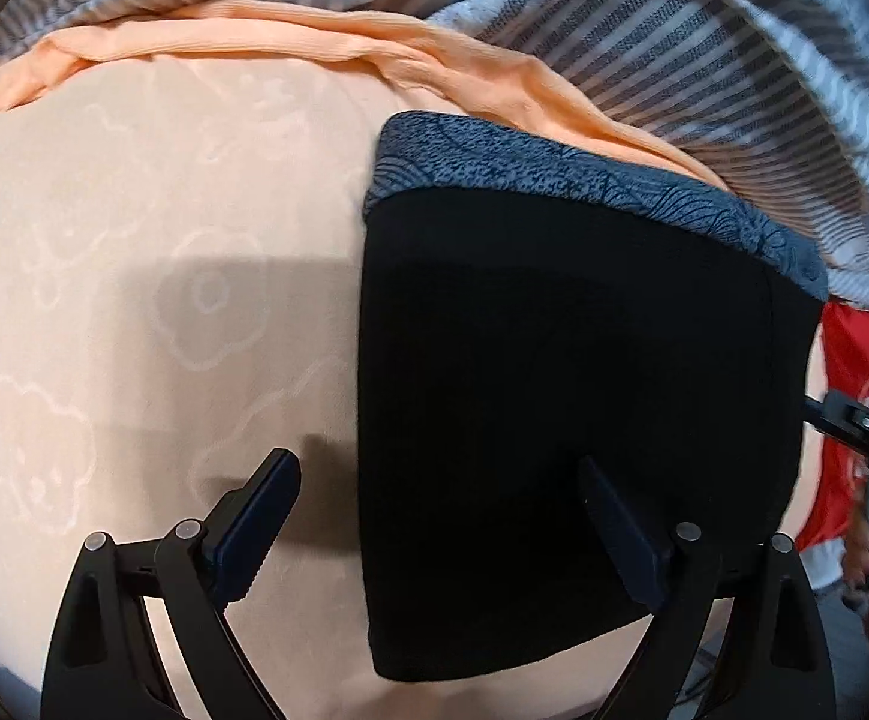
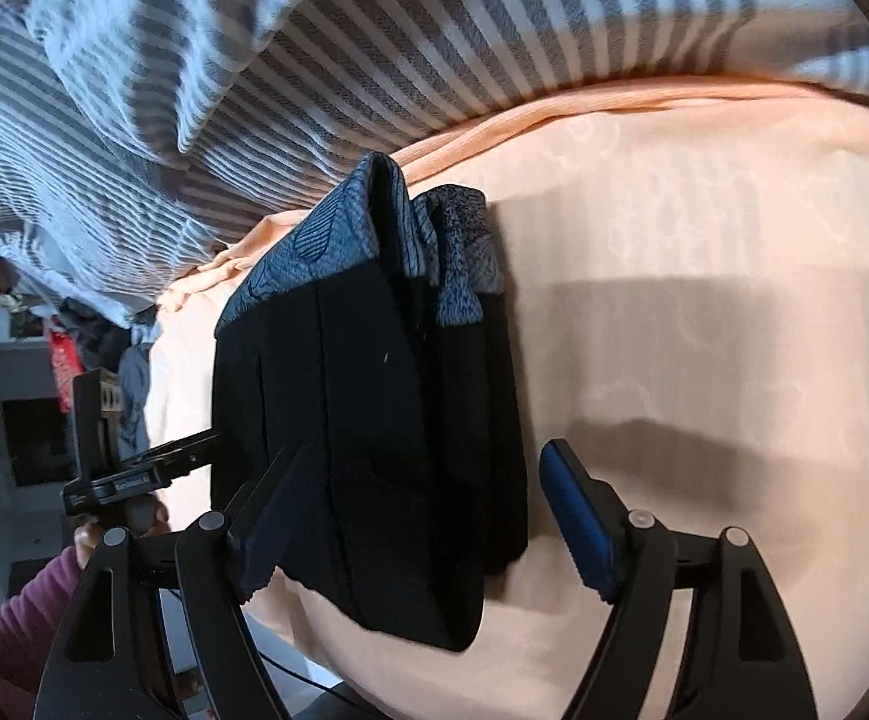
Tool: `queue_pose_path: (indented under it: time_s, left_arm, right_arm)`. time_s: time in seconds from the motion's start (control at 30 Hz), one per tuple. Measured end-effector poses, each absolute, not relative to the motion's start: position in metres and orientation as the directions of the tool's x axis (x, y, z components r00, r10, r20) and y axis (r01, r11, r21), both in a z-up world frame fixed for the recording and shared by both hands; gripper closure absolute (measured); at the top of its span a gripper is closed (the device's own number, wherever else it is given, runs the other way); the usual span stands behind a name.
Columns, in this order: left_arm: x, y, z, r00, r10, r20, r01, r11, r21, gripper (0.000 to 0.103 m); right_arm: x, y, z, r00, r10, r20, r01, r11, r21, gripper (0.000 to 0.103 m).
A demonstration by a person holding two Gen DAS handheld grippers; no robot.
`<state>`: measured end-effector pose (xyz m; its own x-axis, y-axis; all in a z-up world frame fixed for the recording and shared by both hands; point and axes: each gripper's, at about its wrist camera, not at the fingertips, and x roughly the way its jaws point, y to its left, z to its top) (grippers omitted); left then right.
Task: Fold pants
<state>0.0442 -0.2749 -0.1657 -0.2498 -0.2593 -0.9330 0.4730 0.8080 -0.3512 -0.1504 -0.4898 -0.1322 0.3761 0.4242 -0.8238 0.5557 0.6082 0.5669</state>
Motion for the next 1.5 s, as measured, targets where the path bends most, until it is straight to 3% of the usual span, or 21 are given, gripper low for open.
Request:
queue_pose_path:
  time_s: [0.37, 0.63, 0.7, 0.77, 0.9, 1.0, 1.5]
  left_arm:
    - [0.073, -0.296, -0.19, -0.369, -0.366, -0.854, 0.45, 0.734, -0.509, 0.009]
    - [0.07, -0.302, -0.186, -0.319, -0.347, -0.882, 0.444, 0.767, -0.462, 0.005]
    - [0.066, -0.302, -0.179, -0.29, -0.337, -0.896, 0.456, 0.774, -0.438, 0.012]
    - [0.06, -0.303, -0.167, -0.262, -0.336, -0.905, 0.47, 0.775, -0.424, 0.02]
    - [0.047, -0.305, -0.145, -0.203, -0.312, -0.928, 0.518, 0.77, -0.373, 0.033]
    - [0.04, -0.304, -0.126, -0.168, -0.306, -0.937, 0.544, 0.764, -0.347, 0.042]
    - [-0.029, -0.288, -0.056, -0.127, -0.334, -0.934, 0.539, 0.767, -0.347, 0.042]
  right_arm:
    - [-0.138, -0.511, -0.182, 0.433, 0.619, -0.655, 0.442, 0.487, 0.753, 0.022]
    - [-0.127, -0.507, -0.188, 0.439, 0.638, -0.632, 0.456, 0.448, 0.769, 0.02]
    - [-0.124, -0.504, -0.187, 0.429, 0.623, -0.654, 0.491, 0.447, 0.748, 0.02]
    - [-0.124, -0.5, -0.183, 0.427, 0.604, -0.673, 0.521, 0.444, 0.729, 0.025]
    - [-0.128, -0.492, -0.171, 0.474, 0.583, -0.66, 0.546, 0.394, 0.74, 0.047]
    - [-0.137, -0.493, -0.163, 0.502, 0.576, -0.645, 0.548, 0.365, 0.752, 0.054]
    - [-0.2, -0.484, -0.109, 0.539, 0.581, -0.61, 0.495, 0.367, 0.788, 0.056]
